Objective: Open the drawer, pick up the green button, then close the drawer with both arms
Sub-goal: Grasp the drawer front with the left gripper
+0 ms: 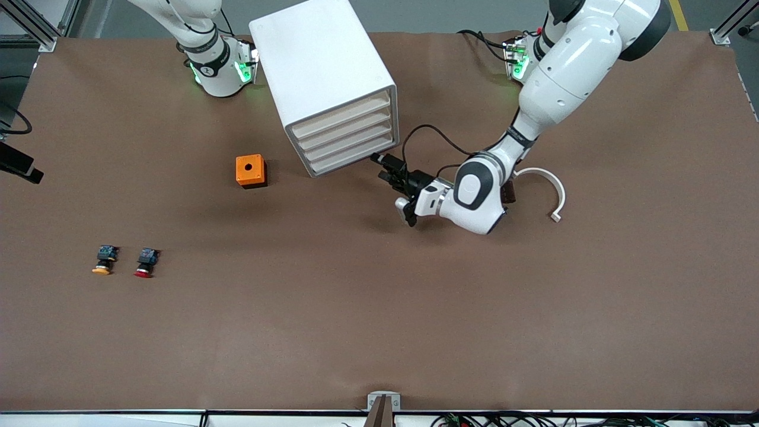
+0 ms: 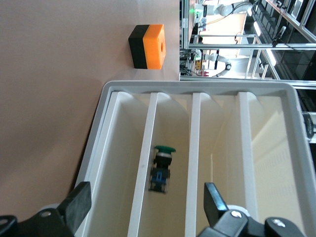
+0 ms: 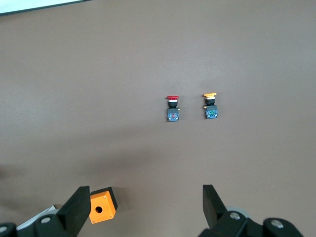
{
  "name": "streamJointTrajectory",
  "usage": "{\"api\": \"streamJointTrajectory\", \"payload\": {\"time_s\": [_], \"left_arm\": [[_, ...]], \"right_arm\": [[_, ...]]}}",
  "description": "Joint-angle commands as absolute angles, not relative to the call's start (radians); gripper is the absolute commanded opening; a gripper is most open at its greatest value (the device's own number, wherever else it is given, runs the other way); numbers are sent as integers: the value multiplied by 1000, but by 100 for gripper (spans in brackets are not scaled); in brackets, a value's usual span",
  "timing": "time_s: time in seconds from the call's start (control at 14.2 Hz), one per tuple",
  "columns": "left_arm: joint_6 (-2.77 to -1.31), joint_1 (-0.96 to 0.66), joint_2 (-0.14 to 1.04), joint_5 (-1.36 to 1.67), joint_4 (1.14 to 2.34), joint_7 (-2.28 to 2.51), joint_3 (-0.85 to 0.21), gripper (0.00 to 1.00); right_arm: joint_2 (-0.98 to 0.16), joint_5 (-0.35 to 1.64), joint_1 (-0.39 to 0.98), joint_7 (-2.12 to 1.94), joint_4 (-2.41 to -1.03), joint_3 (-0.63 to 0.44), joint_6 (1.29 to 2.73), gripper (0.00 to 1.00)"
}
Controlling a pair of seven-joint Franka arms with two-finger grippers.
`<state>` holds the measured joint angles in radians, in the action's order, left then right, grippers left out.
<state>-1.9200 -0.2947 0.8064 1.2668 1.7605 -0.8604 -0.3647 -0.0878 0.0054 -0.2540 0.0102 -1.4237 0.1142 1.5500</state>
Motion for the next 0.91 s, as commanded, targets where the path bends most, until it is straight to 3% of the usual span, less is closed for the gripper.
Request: {"api": "streamJointTrajectory", "payload": {"time_s": [0.0,0.35,0.84], "left_arm": [[-1959,-330,810,1325,1767,-912,-368,100],[-1959,-344,831,1394,1809,-1061,-368,79],[-1965,-416,851,1506,1818,-1129,-367,74]], "right_arm": [[-81,5,-268,12,-1417,126,1548,100],[-81,6,-270,12,-1407,126,1549,100],[-83,2,-267,11,-1407,126,1551,100]]}}
